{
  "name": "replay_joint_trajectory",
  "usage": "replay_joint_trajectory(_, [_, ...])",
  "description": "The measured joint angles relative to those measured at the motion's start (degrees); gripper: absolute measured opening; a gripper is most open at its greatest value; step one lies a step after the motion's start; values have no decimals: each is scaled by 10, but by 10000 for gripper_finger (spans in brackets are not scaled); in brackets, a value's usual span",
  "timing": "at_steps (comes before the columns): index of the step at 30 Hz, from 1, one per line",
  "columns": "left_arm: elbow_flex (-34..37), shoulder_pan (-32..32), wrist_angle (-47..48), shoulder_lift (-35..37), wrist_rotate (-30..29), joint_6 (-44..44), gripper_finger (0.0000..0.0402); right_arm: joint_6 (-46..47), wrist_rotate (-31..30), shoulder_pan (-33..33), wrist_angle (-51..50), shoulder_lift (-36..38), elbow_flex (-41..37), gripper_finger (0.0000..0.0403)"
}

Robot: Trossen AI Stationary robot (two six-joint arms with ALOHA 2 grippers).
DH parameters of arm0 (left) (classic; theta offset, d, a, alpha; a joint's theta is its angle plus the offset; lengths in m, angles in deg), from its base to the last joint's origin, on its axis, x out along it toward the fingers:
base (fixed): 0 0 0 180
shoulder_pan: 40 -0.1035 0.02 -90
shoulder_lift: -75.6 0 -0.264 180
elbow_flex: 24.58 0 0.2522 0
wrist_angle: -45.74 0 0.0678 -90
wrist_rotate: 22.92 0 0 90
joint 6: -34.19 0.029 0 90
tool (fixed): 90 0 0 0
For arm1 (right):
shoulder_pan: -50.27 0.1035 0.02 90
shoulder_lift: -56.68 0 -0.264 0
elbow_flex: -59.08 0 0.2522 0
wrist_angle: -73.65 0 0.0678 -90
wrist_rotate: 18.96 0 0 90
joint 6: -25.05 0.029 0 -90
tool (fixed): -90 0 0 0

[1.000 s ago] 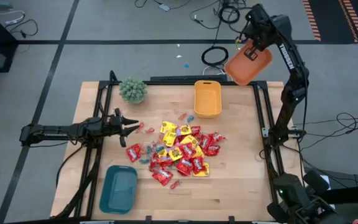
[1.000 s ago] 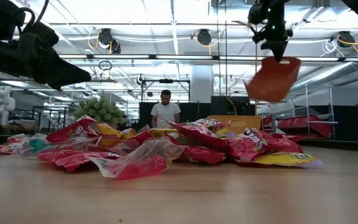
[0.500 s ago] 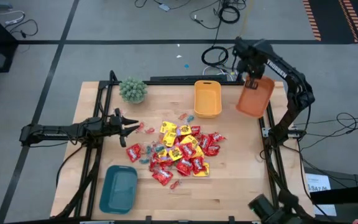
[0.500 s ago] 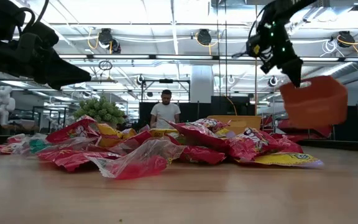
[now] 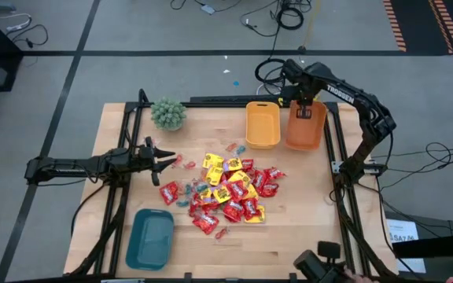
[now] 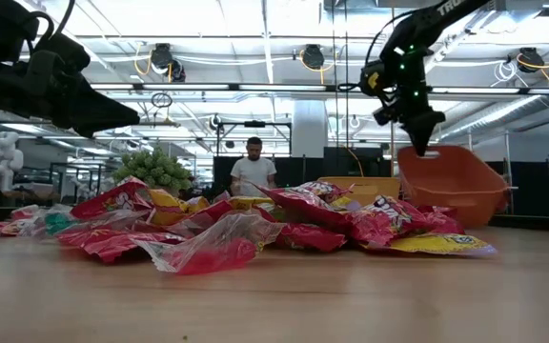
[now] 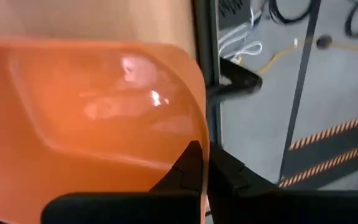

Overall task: Sort candy
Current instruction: Move the orange bin to the left side of the yellow bin

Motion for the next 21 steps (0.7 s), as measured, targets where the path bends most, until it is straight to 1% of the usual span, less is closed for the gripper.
replay_joint_trajectory(2, [0,0,0,0,0,0,118,-18,7,0,-4,-15,0,0])
replay_joint_trajectory(5, [0,0,0,0,0,0,118,-16,30,0,-5,-40,0,0])
replay_joint_trajectory(9, [0,0,0,0,0,0,118,-32,31,0,4,-71,0,0])
replay_joint_trajectory(15, [0,0,0,0,0,0,118,-47,39,-1,67,-87,-1,0])
replay_joint_trajectory(18, [0,0,0,0,0,0,118,-59,55,-3,71,-94,-1,0])
replay_joint_trajectory(21, [0,0,0,0,0,0,118,-52,49,-5,70,-102,-1,0])
